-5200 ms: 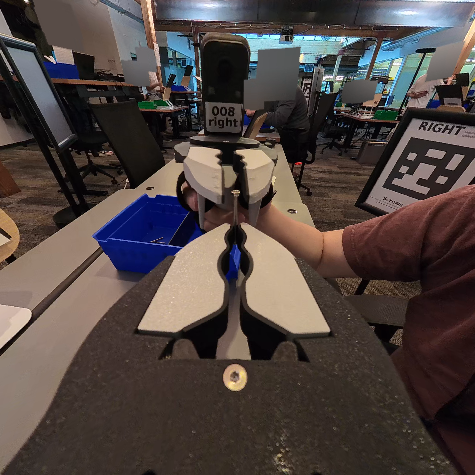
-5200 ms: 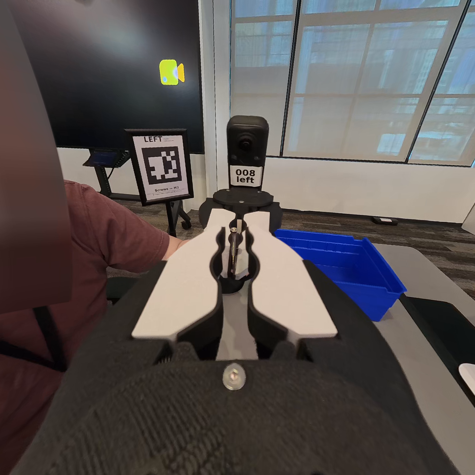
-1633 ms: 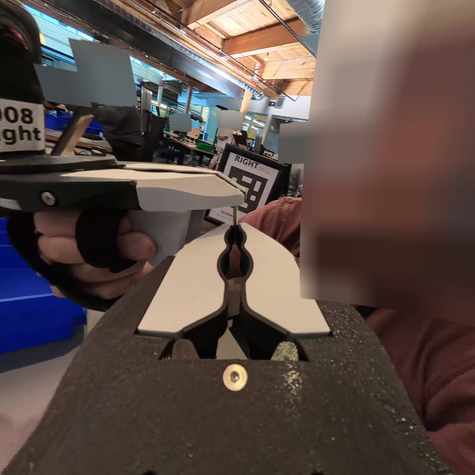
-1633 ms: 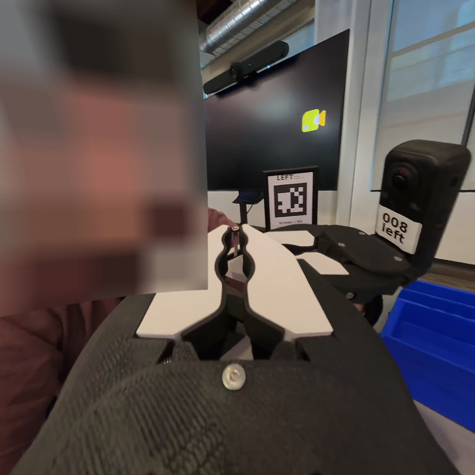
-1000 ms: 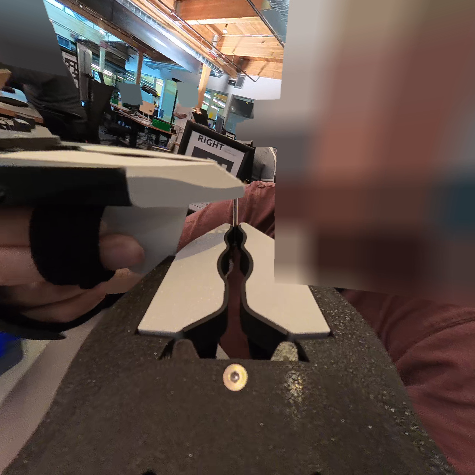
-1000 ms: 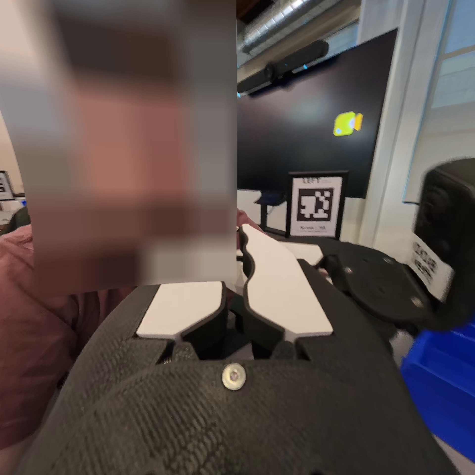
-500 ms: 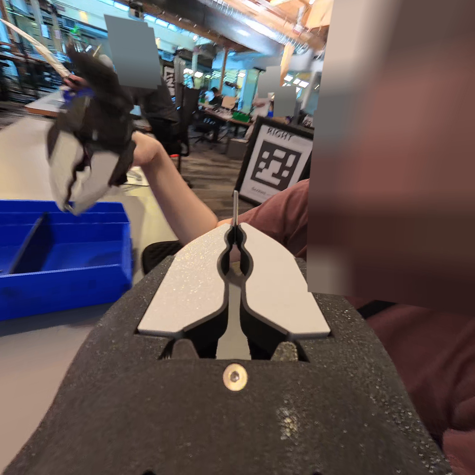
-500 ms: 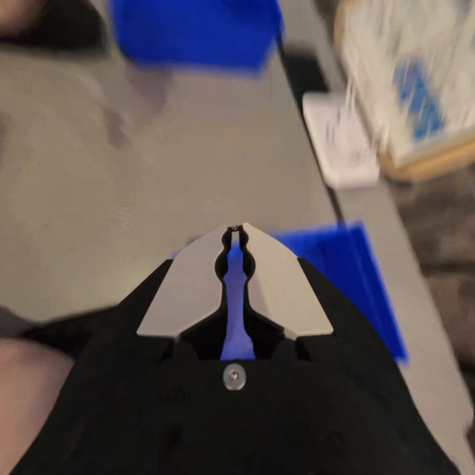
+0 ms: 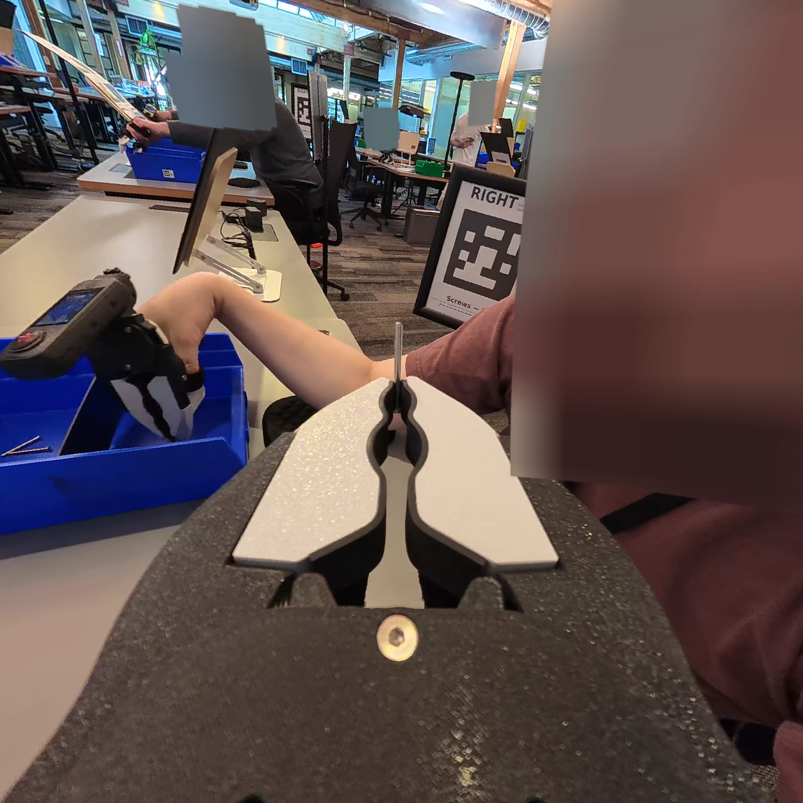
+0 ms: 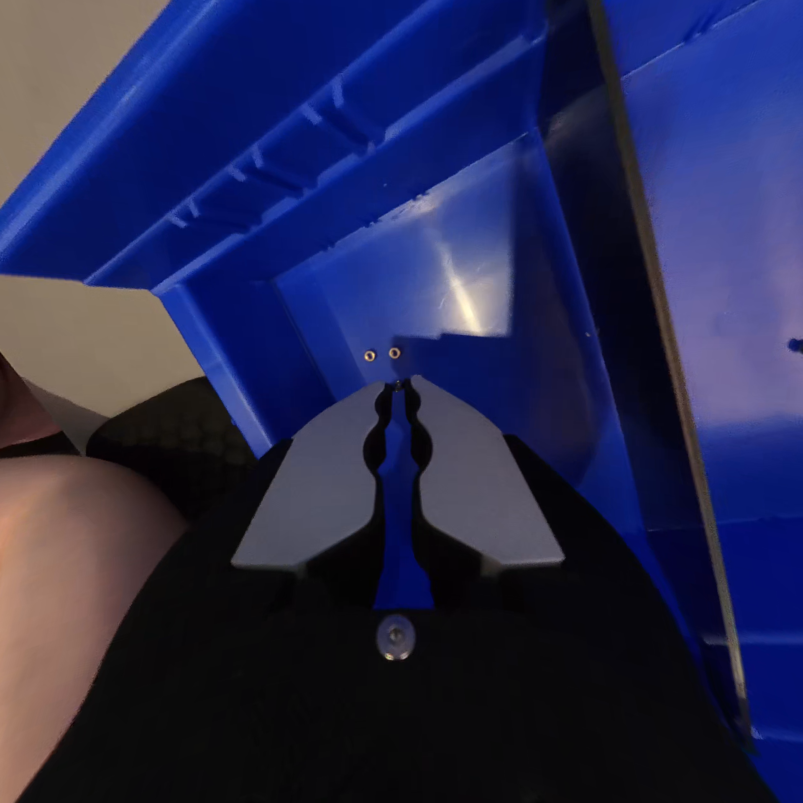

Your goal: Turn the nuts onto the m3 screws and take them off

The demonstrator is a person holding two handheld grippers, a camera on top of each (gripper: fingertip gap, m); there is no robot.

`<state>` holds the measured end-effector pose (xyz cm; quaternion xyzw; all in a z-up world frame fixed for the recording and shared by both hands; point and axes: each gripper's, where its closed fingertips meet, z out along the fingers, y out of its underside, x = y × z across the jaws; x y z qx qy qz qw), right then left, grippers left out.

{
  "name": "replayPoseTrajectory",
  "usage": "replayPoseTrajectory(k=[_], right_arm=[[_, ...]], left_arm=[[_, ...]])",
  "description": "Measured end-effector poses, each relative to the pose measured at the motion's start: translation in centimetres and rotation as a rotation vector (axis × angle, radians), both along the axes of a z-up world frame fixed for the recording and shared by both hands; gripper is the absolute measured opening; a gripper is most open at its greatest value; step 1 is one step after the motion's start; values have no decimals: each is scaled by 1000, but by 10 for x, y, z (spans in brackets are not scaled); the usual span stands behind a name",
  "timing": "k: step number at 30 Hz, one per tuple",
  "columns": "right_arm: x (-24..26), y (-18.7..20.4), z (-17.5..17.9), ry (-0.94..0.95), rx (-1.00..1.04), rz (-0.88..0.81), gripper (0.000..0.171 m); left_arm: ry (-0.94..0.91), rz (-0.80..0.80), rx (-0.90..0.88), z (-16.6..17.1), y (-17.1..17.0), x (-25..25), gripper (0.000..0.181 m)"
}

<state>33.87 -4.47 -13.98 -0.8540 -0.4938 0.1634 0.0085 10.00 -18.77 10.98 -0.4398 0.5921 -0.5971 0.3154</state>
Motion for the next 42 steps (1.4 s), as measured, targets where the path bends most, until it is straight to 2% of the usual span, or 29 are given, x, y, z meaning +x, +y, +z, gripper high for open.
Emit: replayPoseTrajectory(k=[2,6,9,11,17,19,22,25,29,32,37,38,42], right_arm=[[-2,4,-1,8,-9,-38,19],[-1,6,0,8,-7,-53,22],[-4,9,18,70,57,-58,22],[-14,11,45,167,165,-28,22],[-70,2,158,510,621,158,25],[-96,-5,191,618,727,215,26],[-150,-19,239,848,787,257,25],[-205,-45,270,1111,682,285,23],[-244,-61,276,1259,513,262,19],[-253,-68,271,1278,434,285,16],[-263,-63,263,1267,421,263,11],[-264,-63,264,1276,418,263,4],[-262,-65,263,1276,394,272,3]], left_arm=[[3,-4,1,-1,-1,0,2],[5,0,7,-1,-1,0,2],[-6,25,10,1,3,0,2],[-17,69,15,2,11,1,2],[-38,190,5,4,33,2,2],[-33,286,29,0,48,4,2],[-29,368,44,-5,63,6,2],[-42,372,10,-5,67,6,2],[-51,389,-1,-4,71,5,2],[-61,393,-5,-2,72,3,2],[-57,392,-2,-2,72,4,2],[-58,396,-1,-2,72,3,2],[-59,383,6,-2,69,4,4]])
